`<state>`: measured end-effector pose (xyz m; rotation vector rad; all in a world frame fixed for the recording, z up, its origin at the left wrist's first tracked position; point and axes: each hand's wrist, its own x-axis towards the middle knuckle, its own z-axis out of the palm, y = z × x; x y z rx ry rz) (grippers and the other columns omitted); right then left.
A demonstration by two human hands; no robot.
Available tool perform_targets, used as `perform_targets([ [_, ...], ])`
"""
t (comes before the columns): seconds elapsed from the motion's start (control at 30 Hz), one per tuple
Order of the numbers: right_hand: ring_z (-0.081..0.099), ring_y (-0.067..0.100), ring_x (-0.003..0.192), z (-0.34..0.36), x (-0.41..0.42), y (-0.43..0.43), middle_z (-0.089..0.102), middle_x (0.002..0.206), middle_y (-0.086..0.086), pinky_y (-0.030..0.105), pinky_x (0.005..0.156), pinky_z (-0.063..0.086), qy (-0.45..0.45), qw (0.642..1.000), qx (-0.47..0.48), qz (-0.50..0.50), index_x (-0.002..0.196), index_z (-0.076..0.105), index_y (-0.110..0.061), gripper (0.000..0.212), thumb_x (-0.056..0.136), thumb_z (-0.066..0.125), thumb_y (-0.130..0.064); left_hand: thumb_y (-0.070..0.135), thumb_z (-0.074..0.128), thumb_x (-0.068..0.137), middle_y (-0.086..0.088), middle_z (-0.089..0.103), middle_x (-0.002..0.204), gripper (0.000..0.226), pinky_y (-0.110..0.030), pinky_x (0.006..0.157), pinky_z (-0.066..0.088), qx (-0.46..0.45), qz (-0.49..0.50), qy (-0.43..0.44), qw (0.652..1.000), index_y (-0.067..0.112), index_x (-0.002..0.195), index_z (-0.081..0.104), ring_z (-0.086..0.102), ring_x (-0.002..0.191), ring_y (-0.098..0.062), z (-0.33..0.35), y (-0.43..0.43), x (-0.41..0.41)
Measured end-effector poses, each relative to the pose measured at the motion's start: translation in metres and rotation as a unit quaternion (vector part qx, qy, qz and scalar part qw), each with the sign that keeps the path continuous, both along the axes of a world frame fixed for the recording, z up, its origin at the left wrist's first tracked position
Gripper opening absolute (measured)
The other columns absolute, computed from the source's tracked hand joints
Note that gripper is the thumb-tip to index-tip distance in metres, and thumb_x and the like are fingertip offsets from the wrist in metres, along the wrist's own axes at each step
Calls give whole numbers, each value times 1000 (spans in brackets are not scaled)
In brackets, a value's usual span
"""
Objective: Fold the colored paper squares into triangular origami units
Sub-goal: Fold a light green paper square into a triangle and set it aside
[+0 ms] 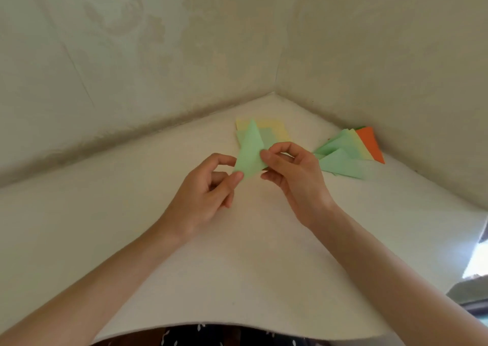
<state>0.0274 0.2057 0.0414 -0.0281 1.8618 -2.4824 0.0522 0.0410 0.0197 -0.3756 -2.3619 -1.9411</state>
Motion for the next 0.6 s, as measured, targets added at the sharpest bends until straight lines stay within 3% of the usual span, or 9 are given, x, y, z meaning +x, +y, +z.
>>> perform_targets([
  [0.13,56,4,66,2,-13,40,61,68,-5,19,63,48,88,974,188,-91,84,58,-17,19,90,55,2,19,52,96,12,62,70,13,-26,68,45,-187,-15,100,977,23,107,57,57,68,-9,-8,12,-15],
  [0.2,52,2,70,4,-19,71,61,80,-2,13,67,41,134,929,333,-95,86,61,-19,24,92,50,1,24,51,95,20,59,84,14,-23,75,44,-249,-11,160,955,21,104,61,56,83,-4,-14,14,-20],
  [0.3,49,-7,68,0,-30,115,58,83,-5,6,62,34,131,854,499,-70,93,65,-13,21,93,48,-1,36,41,90,18,54,91,29,-28,78,41,-286,-28,206,936,20,97,64,52,88,-6,-20,10,-27],
  [0.37,49,-3,74,-11,-36,130,55,88,-5,8,65,32,126,820,554,-68,102,66,-10,20,91,51,-1,36,38,89,15,55,94,31,-35,77,44,-315,-25,226,921,19,95,64,53,87,-10,-23,3,-31],
  [0.5,43,17,106,-26,-39,146,45,108,-1,6,87,24,186,786,580,-110,113,61,-10,26,87,64,-10,36,38,89,15,54,96,33,-38,78,48,-324,-20,224,919,19,93,65,54,89,-12,-25,-2,-34],
  [0.6,48,19,100,-19,-24,145,56,106,6,17,87,34,320,721,607,-98,101,67,-9,19,86,61,-18,36,38,88,14,56,95,32,-33,77,43,-334,-15,233,913,19,92,65,53,87,-10,-27,-2,-33],
])
